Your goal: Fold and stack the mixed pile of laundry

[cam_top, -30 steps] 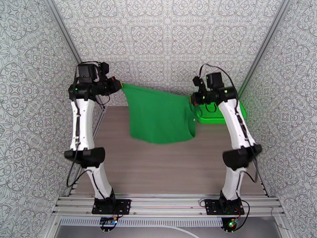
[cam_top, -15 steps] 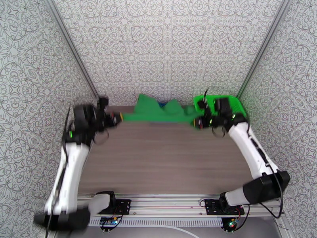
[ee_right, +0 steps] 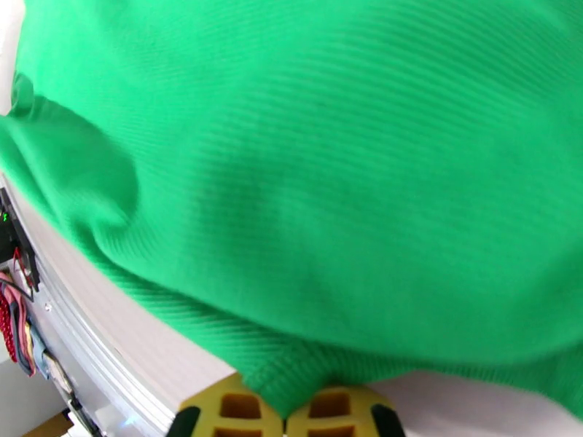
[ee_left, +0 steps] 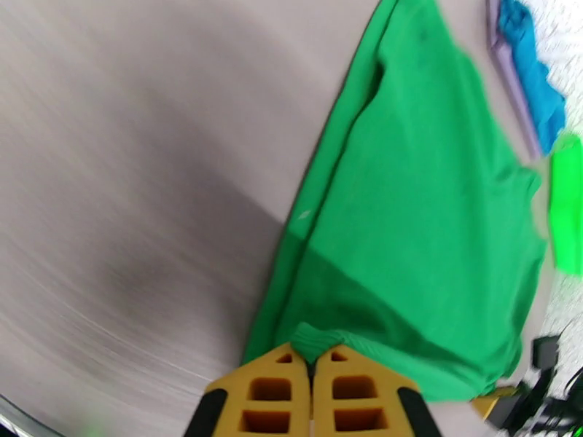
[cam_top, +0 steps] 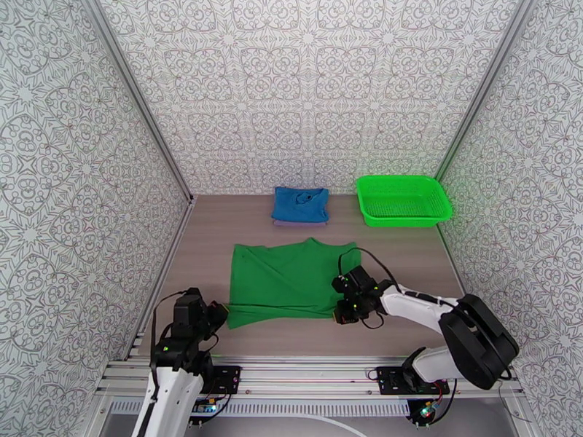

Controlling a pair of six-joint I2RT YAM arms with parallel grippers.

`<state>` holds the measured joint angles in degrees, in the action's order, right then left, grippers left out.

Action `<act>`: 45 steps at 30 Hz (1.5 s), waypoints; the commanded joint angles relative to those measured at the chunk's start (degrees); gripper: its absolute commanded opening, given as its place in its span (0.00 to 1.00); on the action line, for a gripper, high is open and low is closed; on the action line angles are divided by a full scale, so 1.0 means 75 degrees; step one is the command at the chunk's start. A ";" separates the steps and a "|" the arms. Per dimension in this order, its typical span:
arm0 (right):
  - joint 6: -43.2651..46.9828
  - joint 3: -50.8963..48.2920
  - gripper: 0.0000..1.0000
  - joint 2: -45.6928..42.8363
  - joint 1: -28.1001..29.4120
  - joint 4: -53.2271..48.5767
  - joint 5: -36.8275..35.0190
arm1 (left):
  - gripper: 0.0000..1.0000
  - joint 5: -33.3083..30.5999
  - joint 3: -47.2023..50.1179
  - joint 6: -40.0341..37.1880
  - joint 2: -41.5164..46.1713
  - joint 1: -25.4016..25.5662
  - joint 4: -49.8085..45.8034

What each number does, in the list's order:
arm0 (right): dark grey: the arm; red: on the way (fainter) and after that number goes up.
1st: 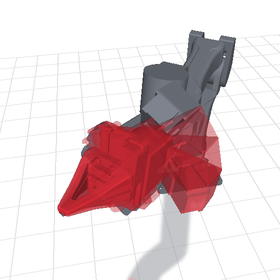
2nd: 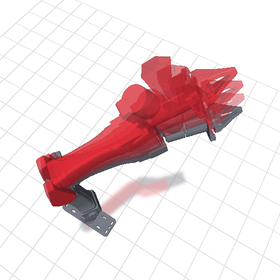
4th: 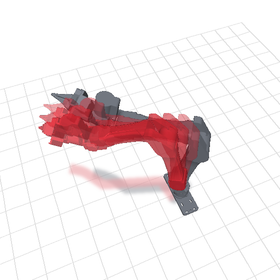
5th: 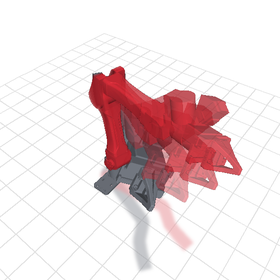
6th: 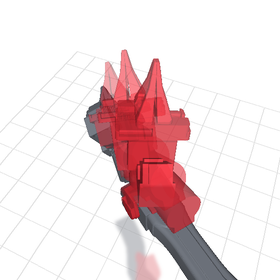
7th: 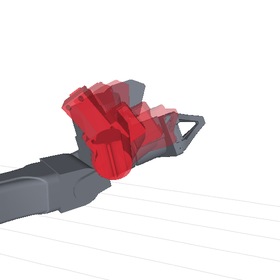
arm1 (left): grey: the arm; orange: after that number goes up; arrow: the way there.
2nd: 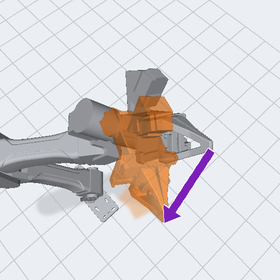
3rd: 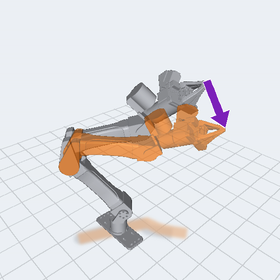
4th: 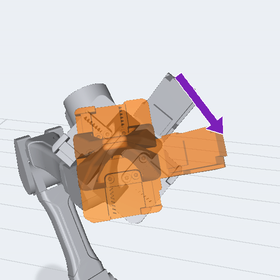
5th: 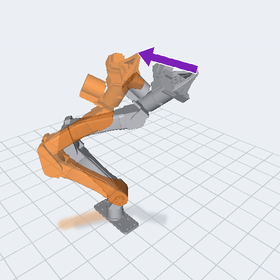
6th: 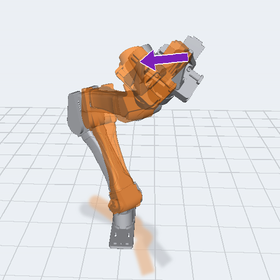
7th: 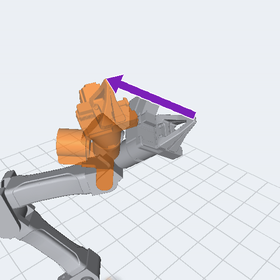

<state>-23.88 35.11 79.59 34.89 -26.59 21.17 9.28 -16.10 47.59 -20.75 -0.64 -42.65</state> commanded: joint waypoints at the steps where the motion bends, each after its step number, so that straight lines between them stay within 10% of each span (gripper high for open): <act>1: -0.0186 0.0419 0.00 -0.0516 -0.0024 -0.1060 -0.1152 | 0.00 -0.0488 -0.0201 0.0254 -0.0599 -0.0055 0.0099; 10: 0.0181 0.1802 0.00 -0.0035 -0.0047 -0.2256 -0.1342 | 0.00 0.0100 -0.1062 -0.0315 -0.2611 0.0054 0.0516; 27: 0.0115 0.0958 0.00 -0.0438 0.0000 -0.2568 0.0578 | 0.00 0.0002 -0.0162 0.1827 -0.0348 0.1992 -0.1484; 45: 0.0396 0.2192 0.00 0.1105 -0.0024 -0.2960 0.0889 | 0.00 0.0092 -0.0486 0.1476 -0.2224 0.1580 0.0213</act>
<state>-22.00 49.10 86.04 34.89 -47.31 29.04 10.15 -17.78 60.71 -35.29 12.45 -45.67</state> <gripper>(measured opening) 0.048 0.061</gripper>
